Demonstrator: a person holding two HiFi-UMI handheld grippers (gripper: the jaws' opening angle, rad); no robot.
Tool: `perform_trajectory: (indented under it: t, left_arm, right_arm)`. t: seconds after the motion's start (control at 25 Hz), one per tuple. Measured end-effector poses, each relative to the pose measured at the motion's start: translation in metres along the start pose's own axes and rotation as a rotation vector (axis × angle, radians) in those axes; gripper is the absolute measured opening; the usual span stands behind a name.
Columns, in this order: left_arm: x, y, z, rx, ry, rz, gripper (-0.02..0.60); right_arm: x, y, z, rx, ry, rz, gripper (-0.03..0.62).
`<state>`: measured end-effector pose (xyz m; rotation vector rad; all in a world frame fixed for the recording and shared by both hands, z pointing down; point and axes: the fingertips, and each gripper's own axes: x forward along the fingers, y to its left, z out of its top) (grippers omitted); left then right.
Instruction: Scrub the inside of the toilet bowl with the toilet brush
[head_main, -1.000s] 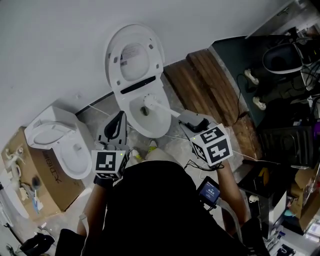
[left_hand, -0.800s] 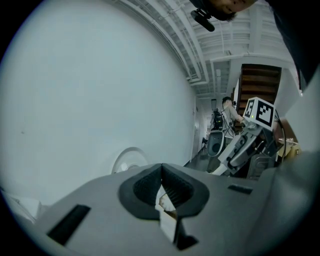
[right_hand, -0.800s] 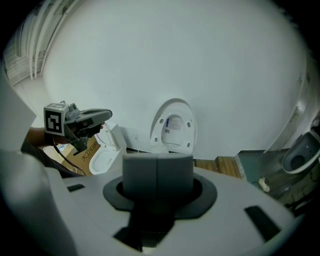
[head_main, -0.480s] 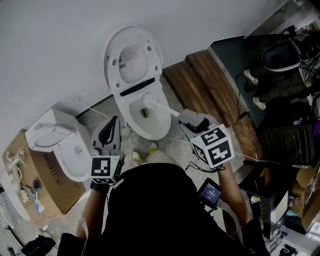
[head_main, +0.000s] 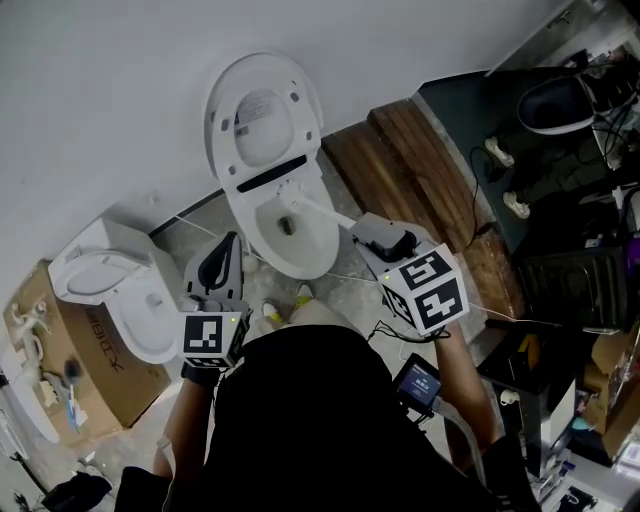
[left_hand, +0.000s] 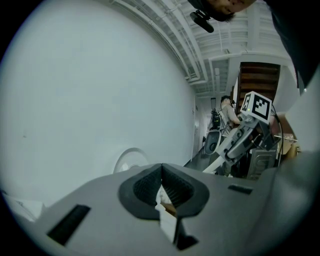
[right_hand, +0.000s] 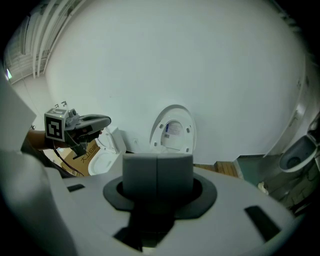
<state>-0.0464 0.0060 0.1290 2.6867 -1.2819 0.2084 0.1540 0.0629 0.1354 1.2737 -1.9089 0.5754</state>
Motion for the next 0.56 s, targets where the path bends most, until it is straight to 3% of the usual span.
perform_trajectory:
  t: [0.56]
  left_arm:
    - [-0.0032,0.0054,-0.0054,-0.018,0.001,0.010,0.010]
  right_arm:
    - [-0.0035,0.0042,0.0025,-0.006,-0.004,-0.002,0.149]
